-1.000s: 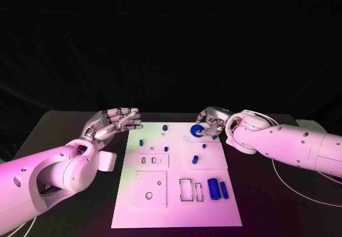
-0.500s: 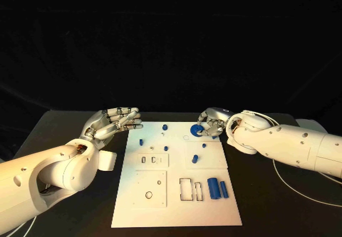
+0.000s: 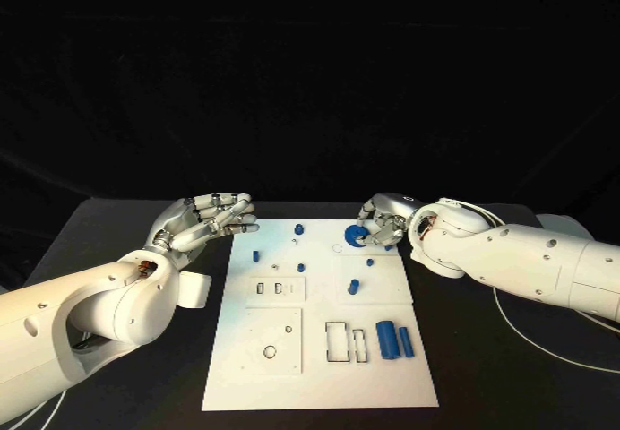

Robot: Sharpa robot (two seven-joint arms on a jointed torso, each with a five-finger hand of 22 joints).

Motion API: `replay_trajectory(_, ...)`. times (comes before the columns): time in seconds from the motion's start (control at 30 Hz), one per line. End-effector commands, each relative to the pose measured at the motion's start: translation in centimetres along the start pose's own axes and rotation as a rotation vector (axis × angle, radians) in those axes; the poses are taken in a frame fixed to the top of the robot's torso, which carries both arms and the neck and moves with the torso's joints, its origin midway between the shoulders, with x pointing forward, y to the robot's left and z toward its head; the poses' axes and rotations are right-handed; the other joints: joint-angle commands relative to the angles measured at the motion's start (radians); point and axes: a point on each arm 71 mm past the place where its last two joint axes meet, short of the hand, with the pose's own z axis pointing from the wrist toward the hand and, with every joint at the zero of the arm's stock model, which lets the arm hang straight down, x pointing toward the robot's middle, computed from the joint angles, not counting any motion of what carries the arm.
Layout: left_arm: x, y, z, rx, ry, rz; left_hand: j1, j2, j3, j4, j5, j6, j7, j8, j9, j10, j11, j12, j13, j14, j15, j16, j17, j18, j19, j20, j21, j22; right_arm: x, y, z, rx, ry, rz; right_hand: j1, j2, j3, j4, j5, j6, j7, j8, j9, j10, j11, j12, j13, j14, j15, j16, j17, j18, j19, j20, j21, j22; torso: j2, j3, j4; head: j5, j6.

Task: Assemble the parts on the task board

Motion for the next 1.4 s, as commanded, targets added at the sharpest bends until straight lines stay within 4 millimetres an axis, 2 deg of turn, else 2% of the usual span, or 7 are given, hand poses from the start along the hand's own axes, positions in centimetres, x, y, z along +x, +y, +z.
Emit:
replay_trajectory(0.03,0.2,-0.1,0.1,0.006,0.019,-0.011,-0.003,-0.003,0.006,0.003,0.0,0.008,0.033,-0.004,-0.002,0.01,0.0,-0.004,0.001,0.003,0.001,-0.005,0.001,0.015,0.007,0.001,-0.003,-0.001,0.9,0.1,-0.1,0.008,0.039,-0.019,0.001,0.009,0.004,0.001,-0.004,0.005,0.0,0.003,0.001,0.043,-0.005,0.006,0.194,0.097,0.0,0.005,0.229,-0.007,0.103,0.0,0.004,0.263,-0.001,-0.0006,0.0006,-0.001,-0.001)
replay_trajectory(0.43,0.2,-0.1,0.1,0.002,0.019,-0.011,-0.004,-0.003,0.008,0.002,0.0,0.007,0.033,-0.006,-0.002,0.01,0.0,-0.007,0.001,0.003,0.001,-0.007,0.003,0.015,0.008,0.001,-0.004,-0.003,0.8,0.6,-0.2,0.021,-0.008,-0.053,-0.001,0.005,0.007,0.003,0.008,0.015,-0.004,0.002,0.0,0.045,-0.008,0.007,0.195,0.096,-0.003,0.005,0.228,-0.007,0.103,-0.003,0.004,0.263,-0.001,-0.0005,0.0008,-0.002,-0.007)
replay_trajectory(0.53,0.2,-0.1,0.1,0.002,0.018,-0.01,-0.004,-0.003,0.008,0.002,0.0,0.007,0.033,-0.006,-0.002,0.01,0.0,-0.007,0.001,0.003,0.001,-0.007,0.003,0.015,0.008,0.001,-0.004,-0.003,0.6,0.9,-0.4,0.019,-0.045,-0.057,0.003,0.011,0.019,0.003,0.032,0.029,-0.01,0.003,0.001,0.051,-0.014,0.013,0.202,0.097,-0.008,0.006,0.232,-0.007,0.103,-0.007,0.004,0.263,-0.001,-0.0001,0.0011,-0.002,-0.007)
replay_trajectory(0.7,0.2,0.0,0.1,0.001,0.018,-0.011,-0.004,-0.003,0.008,0.002,0.0,0.007,0.033,-0.006,-0.002,0.01,0.0,-0.007,0.001,0.003,0.001,-0.007,0.003,0.015,0.008,0.001,-0.004,-0.003,0.2,1.9,-0.8,-0.005,-0.117,-0.066,-0.006,0.011,0.039,0.007,0.099,0.047,-0.016,-0.001,0.001,0.07,-0.02,0.034,0.223,0.099,-0.014,0.009,0.24,-0.007,0.103,-0.014,0.004,0.263,-0.001,0.0002,0.0007,0.0,-0.006)
replay_trajectory(0.77,0.2,0.0,0.1,0.001,0.018,-0.011,-0.004,-0.004,0.009,0.002,0.0,0.006,0.034,-0.007,-0.003,0.009,0.0,-0.008,0.001,0.003,0.001,-0.008,0.003,0.015,0.008,0.001,-0.004,-0.003,0.1,2.4,-1.0,-0.016,-0.134,-0.066,-0.006,0.012,0.044,0.007,0.108,0.05,-0.017,-0.001,0.002,0.072,-0.021,0.036,0.225,0.1,-0.015,0.009,0.242,-0.007,0.103,-0.015,0.004,0.263,-0.001,-0.0002,0.0,0.001,-0.005)
replay_trajectory(1.13,0.2,0.0,0.1,0.0,0.02,-0.011,-0.004,-0.004,0.009,0.002,0.0,0.006,0.034,-0.007,-0.003,0.009,0.0,-0.008,0.001,0.003,0.001,-0.008,0.003,0.015,0.008,0.001,-0.004,-0.003,0.0,6.6,-2.0,-0.127,-0.204,-0.07,-0.006,0.015,0.057,0.005,0.131,0.058,-0.02,-0.003,0.003,0.079,-0.024,0.043,0.232,0.101,-0.018,0.011,0.247,-0.007,0.103,-0.017,0.004,0.263,0.0,0.0,0.001,0.008,-0.002)
replay_trajectory(1.4,0.4,0.0,0.2,0.0,0.024,-0.013,-0.004,-0.004,0.009,0.002,0.0,0.006,0.034,-0.007,-0.003,0.009,0.0,-0.008,0.001,0.003,0.001,-0.008,0.003,0.015,0.008,0.001,-0.004,-0.003,0.7,9.8,-1.0,-0.194,-0.214,-0.093,-0.006,0.016,0.058,0.004,0.132,0.058,-0.02,-0.003,0.003,0.079,-0.024,0.044,0.232,0.101,-0.018,0.011,0.247,-0.007,0.103,-0.018,0.004,0.263,-0.001,-0.0018,0.0026,0.01,-0.003)
